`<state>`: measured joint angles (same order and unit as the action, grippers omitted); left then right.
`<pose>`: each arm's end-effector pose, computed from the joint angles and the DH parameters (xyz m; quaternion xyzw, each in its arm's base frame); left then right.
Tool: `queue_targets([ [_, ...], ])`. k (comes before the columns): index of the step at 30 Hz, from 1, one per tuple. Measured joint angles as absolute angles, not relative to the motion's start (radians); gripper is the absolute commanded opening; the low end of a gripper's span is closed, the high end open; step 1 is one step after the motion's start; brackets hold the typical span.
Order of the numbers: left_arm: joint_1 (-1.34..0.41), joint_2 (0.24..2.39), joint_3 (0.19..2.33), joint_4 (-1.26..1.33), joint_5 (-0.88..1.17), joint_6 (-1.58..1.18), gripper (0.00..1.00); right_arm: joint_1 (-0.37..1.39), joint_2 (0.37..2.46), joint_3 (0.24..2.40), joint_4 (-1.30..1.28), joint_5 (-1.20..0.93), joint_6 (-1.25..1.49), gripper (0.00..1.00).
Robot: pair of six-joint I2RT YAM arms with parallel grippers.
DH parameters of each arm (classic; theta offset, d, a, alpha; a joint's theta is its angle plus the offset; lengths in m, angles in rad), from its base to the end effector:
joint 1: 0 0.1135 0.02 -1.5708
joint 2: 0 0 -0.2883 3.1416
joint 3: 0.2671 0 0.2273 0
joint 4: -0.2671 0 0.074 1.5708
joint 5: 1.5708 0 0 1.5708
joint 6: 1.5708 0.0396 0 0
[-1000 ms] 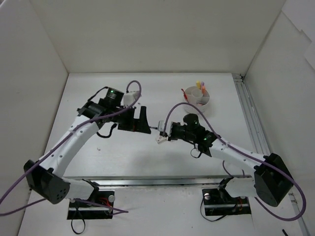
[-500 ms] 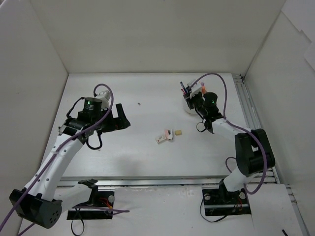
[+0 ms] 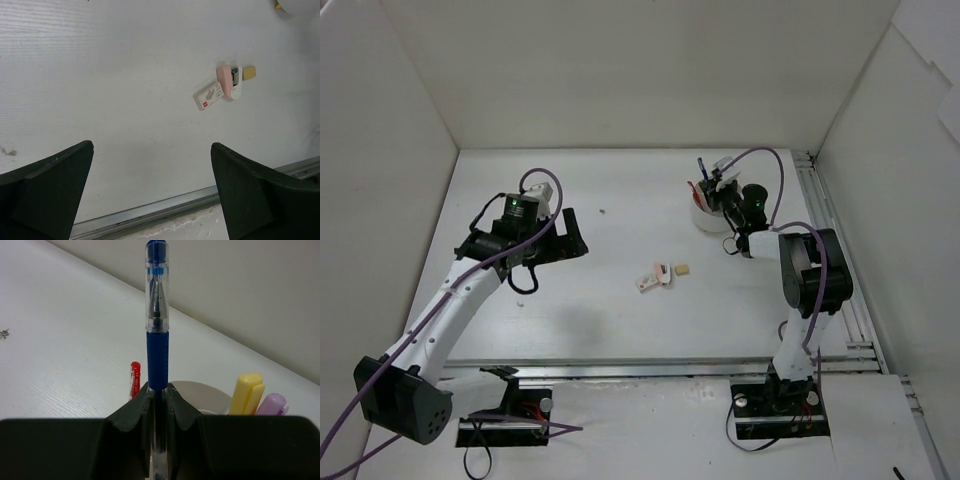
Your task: Sort the stationery into containers
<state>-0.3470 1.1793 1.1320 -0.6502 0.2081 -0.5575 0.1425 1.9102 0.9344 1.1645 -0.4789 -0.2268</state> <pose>0.2024 -0.0819 0.3571 -0.0510 0.9009 -0.2685 0.3372 0.3892 0.0743 0.2579 -0.2933 0.5751 0.1195 0.7543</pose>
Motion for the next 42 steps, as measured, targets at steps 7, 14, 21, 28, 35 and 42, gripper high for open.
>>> queue_targets([
  [7,-0.347,1.187,1.132,-0.638,0.208,-0.557,1.00,0.141,1.913,0.941,1.222,-0.533,-0.223,0.14],
  [14,-0.347,1.166,1.132,-0.638,0.199,-0.557,1.00,0.142,1.938,0.944,1.238,-0.540,-0.208,0.15],
  [21,-0.347,1.153,1.131,-0.638,0.184,-0.557,1.00,0.142,1.944,0.942,1.239,-0.540,-0.199,0.19],
  [28,-0.347,1.148,1.126,-0.638,0.182,-0.558,1.00,0.141,1.942,0.910,1.243,-0.544,-0.181,0.19],
  [35,-0.347,1.136,1.115,-0.639,0.182,-0.558,1.00,0.139,1.916,0.863,1.246,-0.546,-0.179,0.19],
  [42,-0.347,1.121,1.114,-0.639,0.183,-0.558,1.00,0.138,1.875,0.804,1.258,-0.519,-0.158,0.17],
])
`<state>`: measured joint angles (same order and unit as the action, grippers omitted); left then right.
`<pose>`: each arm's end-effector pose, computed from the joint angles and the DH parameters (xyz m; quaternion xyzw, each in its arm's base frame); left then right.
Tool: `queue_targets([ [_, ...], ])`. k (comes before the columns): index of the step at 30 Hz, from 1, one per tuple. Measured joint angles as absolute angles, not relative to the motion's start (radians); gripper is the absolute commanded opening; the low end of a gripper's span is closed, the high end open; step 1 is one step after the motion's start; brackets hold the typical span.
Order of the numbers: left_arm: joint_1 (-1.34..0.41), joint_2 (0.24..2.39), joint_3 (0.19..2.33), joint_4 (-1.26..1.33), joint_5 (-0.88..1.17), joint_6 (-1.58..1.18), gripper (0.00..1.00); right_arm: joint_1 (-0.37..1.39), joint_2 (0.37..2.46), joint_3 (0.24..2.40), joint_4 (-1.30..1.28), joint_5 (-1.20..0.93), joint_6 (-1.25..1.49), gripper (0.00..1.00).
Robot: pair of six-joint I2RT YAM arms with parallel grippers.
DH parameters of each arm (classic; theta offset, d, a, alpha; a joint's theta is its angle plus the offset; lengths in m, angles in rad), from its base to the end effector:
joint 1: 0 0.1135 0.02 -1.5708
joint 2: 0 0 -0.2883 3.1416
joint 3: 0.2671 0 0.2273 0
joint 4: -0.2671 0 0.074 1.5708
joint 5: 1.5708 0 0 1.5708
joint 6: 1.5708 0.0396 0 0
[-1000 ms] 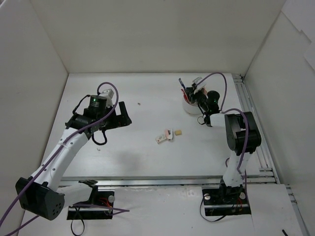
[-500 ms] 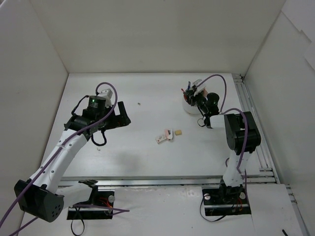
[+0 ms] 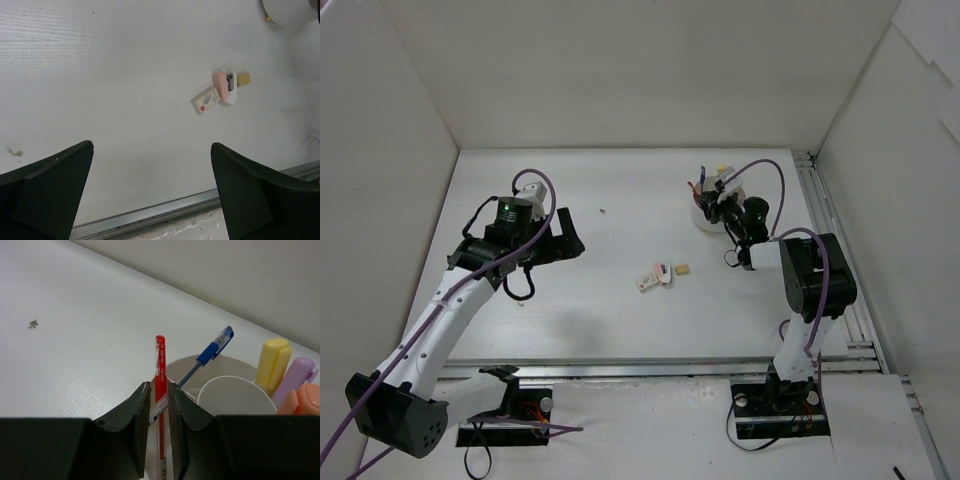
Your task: Sort the stationery into containers
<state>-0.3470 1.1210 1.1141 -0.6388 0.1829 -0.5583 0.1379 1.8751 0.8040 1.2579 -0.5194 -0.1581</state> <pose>0.1899 -0.0763 0.3636 -0.0534 0.8905 -0.2678 0.3639 0.3644 0.0704 0.2450 -0.2865 0.5808 0.1563 0.7458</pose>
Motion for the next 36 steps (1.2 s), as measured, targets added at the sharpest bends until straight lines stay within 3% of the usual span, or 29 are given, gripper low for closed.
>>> queue_targets([
  [7,-0.347,1.106,1.106,-0.638,0.184,-0.561,1.00,0.130,1.850,0.815,1.179,-0.489,-0.128,0.17],
  [19,-0.347,1.088,1.093,-0.647,0.182,-0.561,1.00,0.138,1.787,1.123,0.461,-0.370,-0.163,0.04],
  [22,-0.347,1.088,1.093,-0.647,0.182,-0.561,1.00,0.140,1.787,1.149,0.363,-0.354,-0.178,0.18],
  [25,-0.347,1.088,1.093,-0.648,0.182,-0.561,1.00,0.142,1.787,1.149,0.320,-0.352,-0.187,0.25],
  [36,-0.347,1.088,1.093,-0.648,0.182,-0.560,1.00,0.196,1.767,1.269,0.248,-0.286,-0.240,0.32],
])
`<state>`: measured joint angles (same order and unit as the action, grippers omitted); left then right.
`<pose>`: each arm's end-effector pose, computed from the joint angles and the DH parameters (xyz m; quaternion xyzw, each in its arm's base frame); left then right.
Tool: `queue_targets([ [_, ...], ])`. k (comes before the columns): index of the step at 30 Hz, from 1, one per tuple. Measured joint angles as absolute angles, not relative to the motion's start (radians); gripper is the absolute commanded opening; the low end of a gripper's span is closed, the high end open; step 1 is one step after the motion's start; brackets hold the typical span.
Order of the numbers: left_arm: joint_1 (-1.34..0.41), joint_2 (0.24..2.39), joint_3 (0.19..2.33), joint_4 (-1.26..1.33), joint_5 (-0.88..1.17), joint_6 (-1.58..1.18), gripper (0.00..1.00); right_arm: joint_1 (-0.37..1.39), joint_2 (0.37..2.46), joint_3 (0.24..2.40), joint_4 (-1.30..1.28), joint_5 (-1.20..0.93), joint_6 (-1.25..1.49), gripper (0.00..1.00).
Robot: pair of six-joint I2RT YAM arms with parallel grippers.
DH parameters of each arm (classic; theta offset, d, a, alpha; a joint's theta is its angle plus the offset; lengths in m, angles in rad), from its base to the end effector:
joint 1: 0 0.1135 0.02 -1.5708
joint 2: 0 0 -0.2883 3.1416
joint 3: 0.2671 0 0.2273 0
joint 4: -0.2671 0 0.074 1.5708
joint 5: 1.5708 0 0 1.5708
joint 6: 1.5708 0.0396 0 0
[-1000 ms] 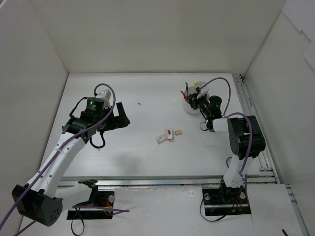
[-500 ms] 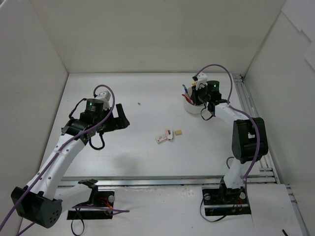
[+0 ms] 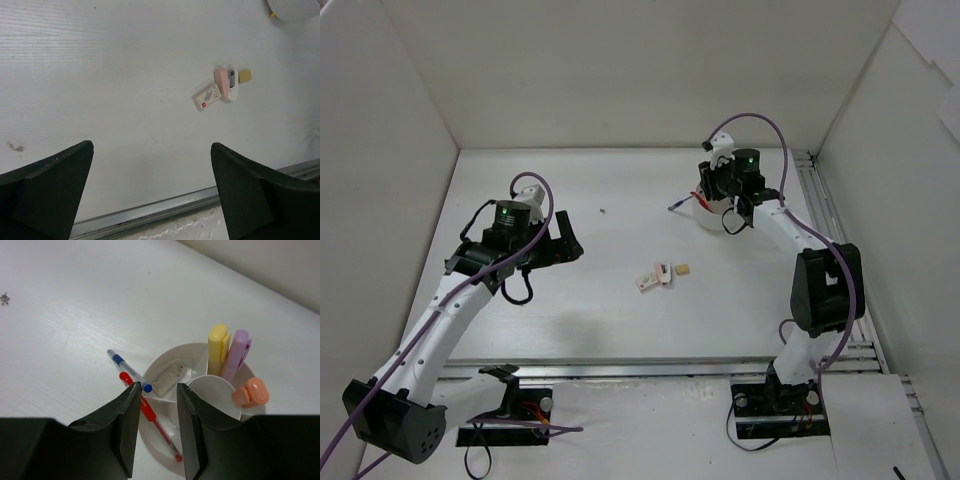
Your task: Sort the stationery into containers
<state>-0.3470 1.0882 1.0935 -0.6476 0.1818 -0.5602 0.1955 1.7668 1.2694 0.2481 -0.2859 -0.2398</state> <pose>0.1815 -0.0732 0.3624 -0.0543 0.8897 -0.2684 0.3652 0.3961 0.0898 0.3168 -0.2541 0.7442 0.0990 0.6098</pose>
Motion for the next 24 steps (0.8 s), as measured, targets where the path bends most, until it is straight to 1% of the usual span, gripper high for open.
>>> queue_targets([
  [3,-0.347,1.088,1.093,-0.648,0.182,-0.560,1.00,0.211,1.740,1.284,0.249,-0.276,-0.255,0.33],
  [4,-0.347,1.089,1.093,-0.648,0.182,-0.559,1.00,0.215,1.733,1.288,0.249,-0.276,-0.262,0.37],
  [6,-0.347,1.089,1.093,-0.648,0.182,-0.557,1.00,0.220,1.731,1.304,0.243,-0.280,-0.286,0.40],
  [8,-0.347,1.091,1.093,-0.648,0.182,-0.554,1.00,0.231,1.732,1.328,0.211,-0.296,-0.331,0.49],
  [9,-0.347,1.092,1.093,-0.648,0.182,-0.553,1.00,0.235,1.732,1.343,0.187,-0.304,-0.362,0.56],
  [11,-0.347,1.095,1.093,-0.647,0.182,-0.552,1.00,0.258,1.733,1.377,0.139,-0.316,-0.451,0.62],
  [12,-0.347,1.096,1.093,-0.647,0.182,-0.551,1.00,0.275,1.734,1.390,0.121,-0.324,-0.489,0.66],
  [14,-0.346,1.096,1.093,-0.646,0.182,-0.551,1.00,0.317,1.747,1.422,0.091,-0.360,-0.543,0.70],
  [15,-0.345,1.096,1.093,-0.646,0.182,-0.551,1.00,0.333,1.763,1.444,0.083,-0.387,-0.552,0.92],
  [16,-0.342,1.096,1.093,-0.645,0.183,-0.551,1.00,0.350,1.787,1.475,0.066,-0.422,-0.550,0.98],
  [20,-0.318,1.082,1.068,-0.639,0.185,-0.551,1.00,0.381,1.932,1.619,0.033,-0.533,-0.542,0.98],
  [24,-0.292,1.051,1.037,-0.647,0.185,-0.551,1.00,0.390,2.106,1.774,-0.008,-0.556,-0.477,0.98],
])
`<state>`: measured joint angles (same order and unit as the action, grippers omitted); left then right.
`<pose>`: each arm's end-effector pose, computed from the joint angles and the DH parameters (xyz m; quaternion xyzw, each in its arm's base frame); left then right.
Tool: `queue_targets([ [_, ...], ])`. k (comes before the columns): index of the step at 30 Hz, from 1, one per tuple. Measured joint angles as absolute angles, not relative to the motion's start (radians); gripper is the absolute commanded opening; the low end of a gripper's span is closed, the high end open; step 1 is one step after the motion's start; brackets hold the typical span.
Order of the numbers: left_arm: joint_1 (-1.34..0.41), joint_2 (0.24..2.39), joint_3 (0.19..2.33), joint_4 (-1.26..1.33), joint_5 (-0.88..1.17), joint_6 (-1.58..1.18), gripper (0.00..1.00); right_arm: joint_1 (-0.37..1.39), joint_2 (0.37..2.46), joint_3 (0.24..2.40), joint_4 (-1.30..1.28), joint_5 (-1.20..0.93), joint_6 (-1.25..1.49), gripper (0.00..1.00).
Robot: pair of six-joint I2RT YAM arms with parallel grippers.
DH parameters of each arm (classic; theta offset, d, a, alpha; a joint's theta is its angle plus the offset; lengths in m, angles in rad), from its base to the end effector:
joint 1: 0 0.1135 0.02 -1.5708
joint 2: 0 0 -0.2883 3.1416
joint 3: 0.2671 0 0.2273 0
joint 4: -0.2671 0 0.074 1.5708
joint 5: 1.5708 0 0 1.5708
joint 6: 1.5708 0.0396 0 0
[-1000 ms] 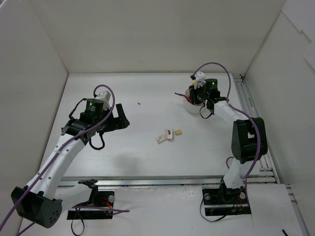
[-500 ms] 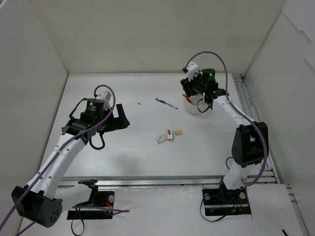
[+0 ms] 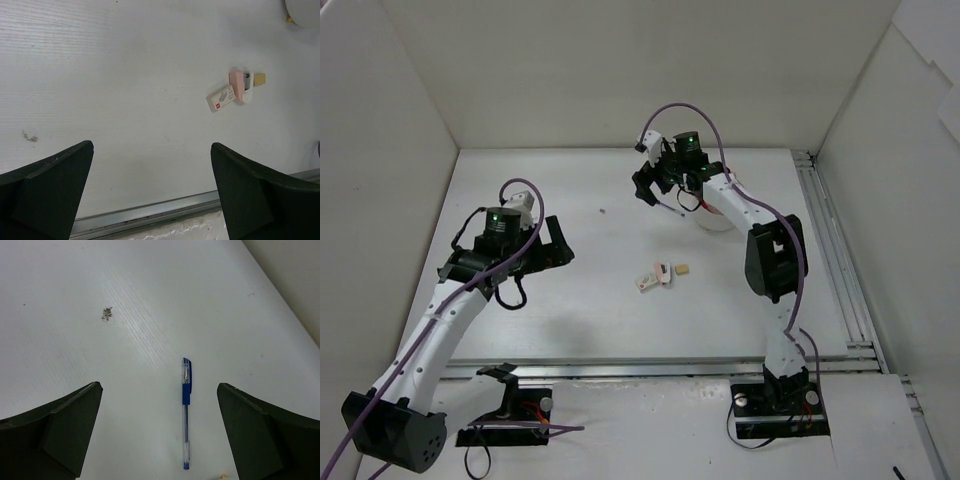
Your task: Sort the stationery into containers
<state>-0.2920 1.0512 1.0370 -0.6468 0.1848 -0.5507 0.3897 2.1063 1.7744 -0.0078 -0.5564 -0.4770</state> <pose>0.1761 -0.0605 0.3513 -0.0752 0.8922 -0.2546 0.3653 0.4503 0.2076 0.3109 -0.4736 0.6459 0.1998 0.5645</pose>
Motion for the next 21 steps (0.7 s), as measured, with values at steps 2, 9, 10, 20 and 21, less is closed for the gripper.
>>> queue_targets([
  [2,-0.281,1.031,1.028,-0.649,0.184,-0.550,1.00,0.397,2.210,1.884,-0.046,-0.533,-0.444,0.98],
  [9,-0.252,0.972,1.001,-0.651,0.183,-0.543,1.00,0.446,2.480,2.185,-0.204,-0.319,-0.427,0.98],
  [10,-0.252,0.970,1.001,-0.652,0.183,-0.542,1.00,0.452,2.509,2.221,-0.226,-0.294,-0.426,0.98],
  [20,-0.233,0.976,1.000,-0.651,0.186,-0.534,1.00,0.438,2.588,2.308,-0.373,-0.247,-0.373,0.85],
  [21,-0.233,0.978,0.999,-0.651,0.186,-0.534,1.00,0.424,2.588,2.308,-0.387,-0.266,-0.373,0.82],
])
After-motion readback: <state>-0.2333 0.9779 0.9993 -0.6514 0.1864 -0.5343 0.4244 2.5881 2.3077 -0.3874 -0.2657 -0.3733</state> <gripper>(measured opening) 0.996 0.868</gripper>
